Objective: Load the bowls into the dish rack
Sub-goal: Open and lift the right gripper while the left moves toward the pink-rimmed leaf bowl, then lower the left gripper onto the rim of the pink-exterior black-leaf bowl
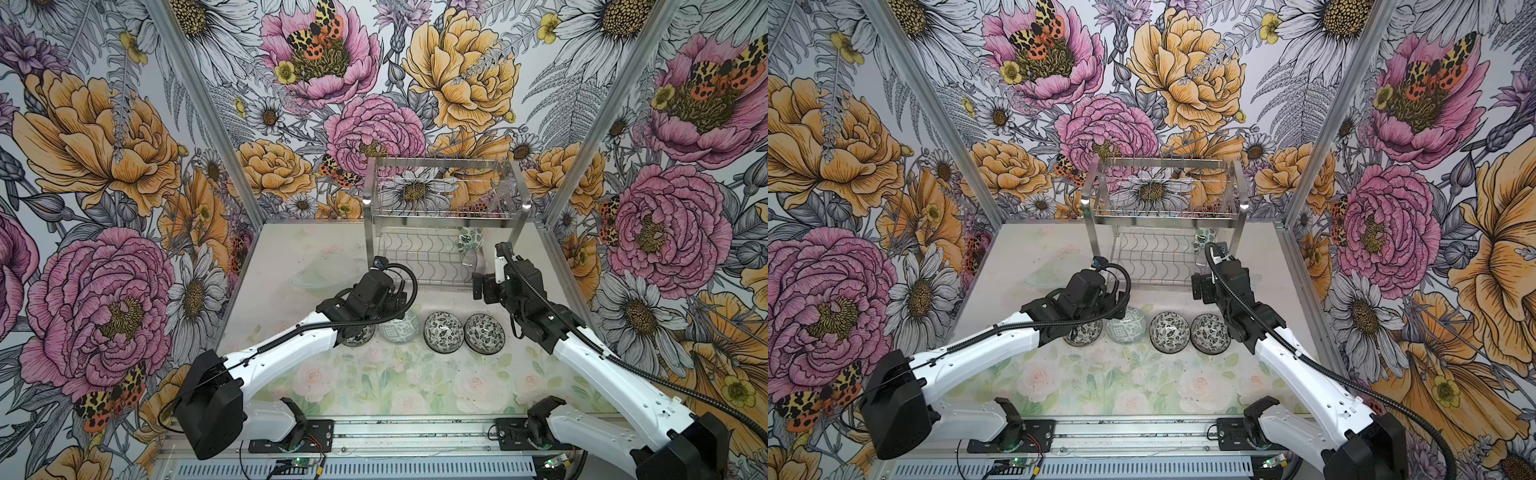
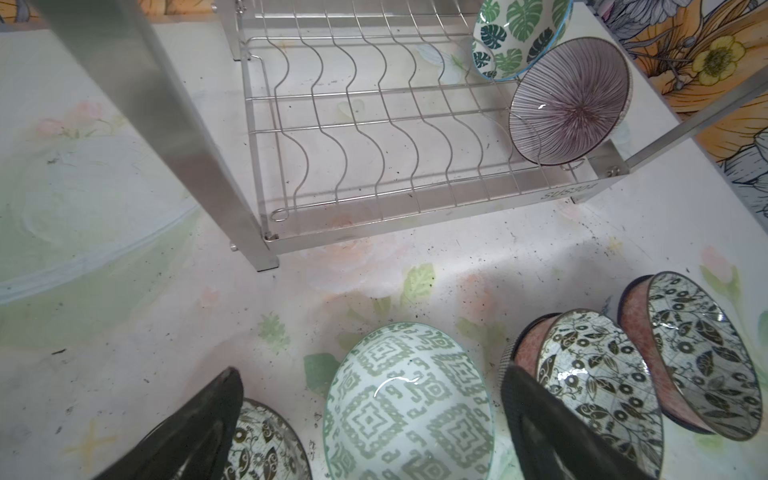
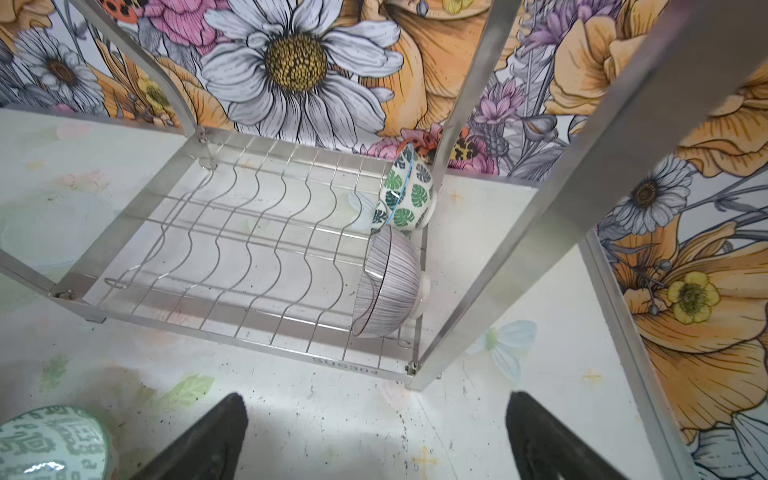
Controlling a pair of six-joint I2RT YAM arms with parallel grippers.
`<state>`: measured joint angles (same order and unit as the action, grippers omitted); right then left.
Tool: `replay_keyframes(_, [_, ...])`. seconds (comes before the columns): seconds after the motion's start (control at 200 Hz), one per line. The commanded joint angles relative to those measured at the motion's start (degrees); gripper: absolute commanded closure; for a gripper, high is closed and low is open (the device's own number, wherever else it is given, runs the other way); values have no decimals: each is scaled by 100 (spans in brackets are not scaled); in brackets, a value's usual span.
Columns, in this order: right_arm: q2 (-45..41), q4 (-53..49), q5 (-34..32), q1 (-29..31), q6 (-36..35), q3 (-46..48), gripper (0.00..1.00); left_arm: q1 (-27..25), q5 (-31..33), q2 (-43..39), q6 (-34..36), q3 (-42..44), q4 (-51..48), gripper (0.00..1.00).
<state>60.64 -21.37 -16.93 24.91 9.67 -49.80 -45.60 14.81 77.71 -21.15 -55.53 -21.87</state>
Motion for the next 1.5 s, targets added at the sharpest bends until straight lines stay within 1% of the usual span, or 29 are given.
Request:
replay_keyframes(0.0, [131, -219, 139, -36, 114, -363, 1, -183, -216, 295, -206, -316, 263, 1])
replay_keyframes(0.16, [154, -237, 117, -51, 51, -459, 1, -369, -242, 801, -137, -621, 308, 1])
replay_keyframes(0.18, [150, -243, 107, -53, 50, -461, 1, -399, -412, 861, -123, -653, 306, 1])
replay_keyframes(0.33, [140, -246, 93, -74, 7, -519, 1, -523, -564, 1261, 11, -870, 289, 1])
replay_keyframes(0.681, [150, -246, 95, -109, -27, -548, 1, -752, -418, 1925, 125, -1177, 220, 2])
replay_keyframes(0.891, [123, -245, 71, -122, -28, -522, 2, -905, -323, 2215, 225, -1403, 25, 13])
replay_keyframes(0.911, [123, -245, 70, -133, -27, -519, 2, -918, -158, 2224, 248, -1418, 15, 13])
replay_keyframes(0.986, [119, -245, 75, -135, -27, -511, 2, -958, -111, 2240, 261, -1435, -24, 17])
replay_keyframes(1.151, [141, -244, 88, -149, -27, -513, 2, -985, -119, 2163, 264, -1349, -29, 21])
replay_keyframes(1.491, [151, -239, 111, -161, -6, -498, 2, -990, -242, 2099, 266, -1213, -17, 42])
